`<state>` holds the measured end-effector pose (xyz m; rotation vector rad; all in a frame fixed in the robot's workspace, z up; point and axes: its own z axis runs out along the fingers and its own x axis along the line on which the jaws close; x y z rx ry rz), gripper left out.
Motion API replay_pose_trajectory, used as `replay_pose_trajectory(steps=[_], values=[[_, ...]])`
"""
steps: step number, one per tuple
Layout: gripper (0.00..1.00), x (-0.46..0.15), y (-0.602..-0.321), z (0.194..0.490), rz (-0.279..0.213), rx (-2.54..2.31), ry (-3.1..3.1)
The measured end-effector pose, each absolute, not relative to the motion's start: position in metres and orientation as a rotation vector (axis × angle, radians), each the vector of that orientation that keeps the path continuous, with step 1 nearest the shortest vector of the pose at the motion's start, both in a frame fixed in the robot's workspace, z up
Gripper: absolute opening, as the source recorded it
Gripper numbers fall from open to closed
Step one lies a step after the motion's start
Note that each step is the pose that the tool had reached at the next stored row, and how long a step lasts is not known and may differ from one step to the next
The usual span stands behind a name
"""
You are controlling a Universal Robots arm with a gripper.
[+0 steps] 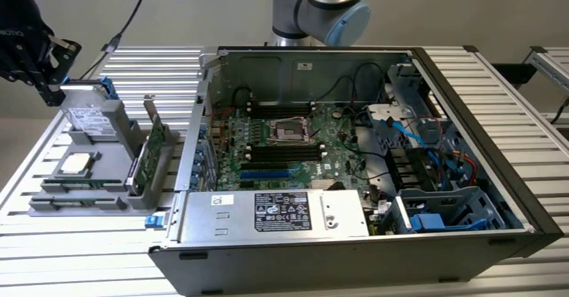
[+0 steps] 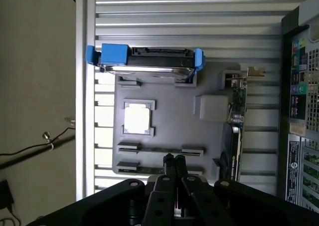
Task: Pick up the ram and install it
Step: 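Pick up the ram and move it above insertion slot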
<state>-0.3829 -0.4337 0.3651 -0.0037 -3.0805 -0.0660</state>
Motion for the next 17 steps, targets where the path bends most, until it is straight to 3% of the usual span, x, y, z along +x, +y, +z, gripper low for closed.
replay_pose_trajectory(steps=[17], values=[[0.1,-0.3852,-0.4342,0.3612,-0.054,0.394,-3.053]])
